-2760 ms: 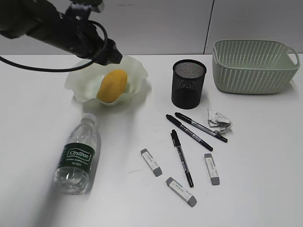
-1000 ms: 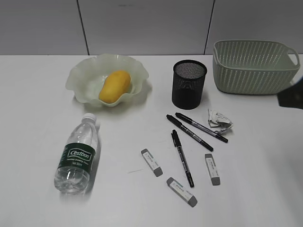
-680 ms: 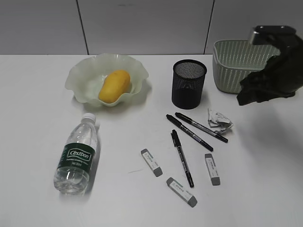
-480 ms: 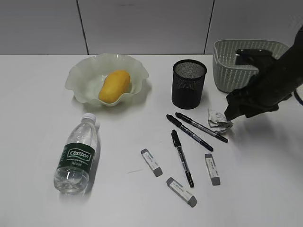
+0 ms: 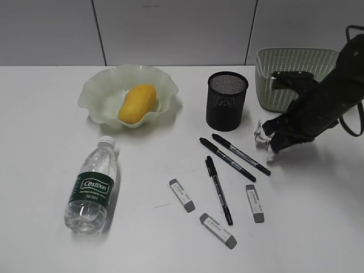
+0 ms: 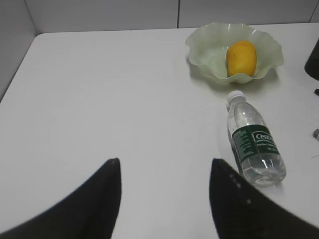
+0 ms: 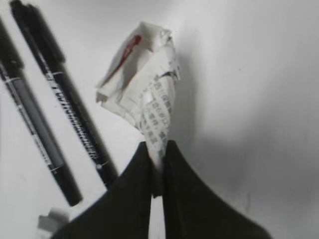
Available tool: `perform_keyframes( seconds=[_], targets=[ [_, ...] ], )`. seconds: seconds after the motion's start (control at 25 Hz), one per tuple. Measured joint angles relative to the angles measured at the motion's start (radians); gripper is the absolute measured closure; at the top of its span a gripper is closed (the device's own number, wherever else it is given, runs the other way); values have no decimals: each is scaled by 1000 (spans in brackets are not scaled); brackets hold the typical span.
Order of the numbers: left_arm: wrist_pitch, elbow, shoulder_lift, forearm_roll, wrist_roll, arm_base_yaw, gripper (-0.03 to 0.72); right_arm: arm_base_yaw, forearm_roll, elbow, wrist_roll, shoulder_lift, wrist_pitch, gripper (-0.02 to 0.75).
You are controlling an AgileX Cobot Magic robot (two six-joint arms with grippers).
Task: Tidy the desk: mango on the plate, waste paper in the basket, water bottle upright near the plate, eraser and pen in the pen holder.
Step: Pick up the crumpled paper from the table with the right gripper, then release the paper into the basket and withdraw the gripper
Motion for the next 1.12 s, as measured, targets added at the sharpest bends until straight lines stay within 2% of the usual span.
perform_keyframes(
  seconds=[0.16, 0.32, 0.52, 0.6, 0.64, 0.72, 0.8, 0.88, 0.96, 1.12],
  targets=[
    [0, 0, 0, 0, 0, 0, 263, 0, 0, 0, -1, -157, 29, 701],
    [0, 0, 0, 0, 0, 0, 263, -10, -37, -23, 0, -311, -112, 702],
    [0, 0, 0, 0, 0, 0, 263, -121, -54, -205, 2, -174, -210, 680],
    [0, 0, 0, 0, 0, 0, 263, -160, -57, -279, 5, -87, -181, 567],
    [0, 0, 0, 0, 0, 0, 263, -177, -61, -313, 7, -49, -150, 486],
    [0, 0, 0, 0, 0, 0, 263, -192, -76, -359, 36, -10, -88, 269],
    [0, 0, 0, 0, 0, 0, 263, -192, -129, -376, 113, -12, -58, 155],
    [0, 0, 0, 0, 0, 0, 263, -192, -179, -382, 160, -42, -15, 147],
    [0, 0, 0, 0, 0, 0, 263, -192, -210, -371, 174, -104, 51, 188],
    [0, 0, 0, 0, 0, 0, 263, -188, -239, -195, 174, -325, 99, 234]
  ],
)
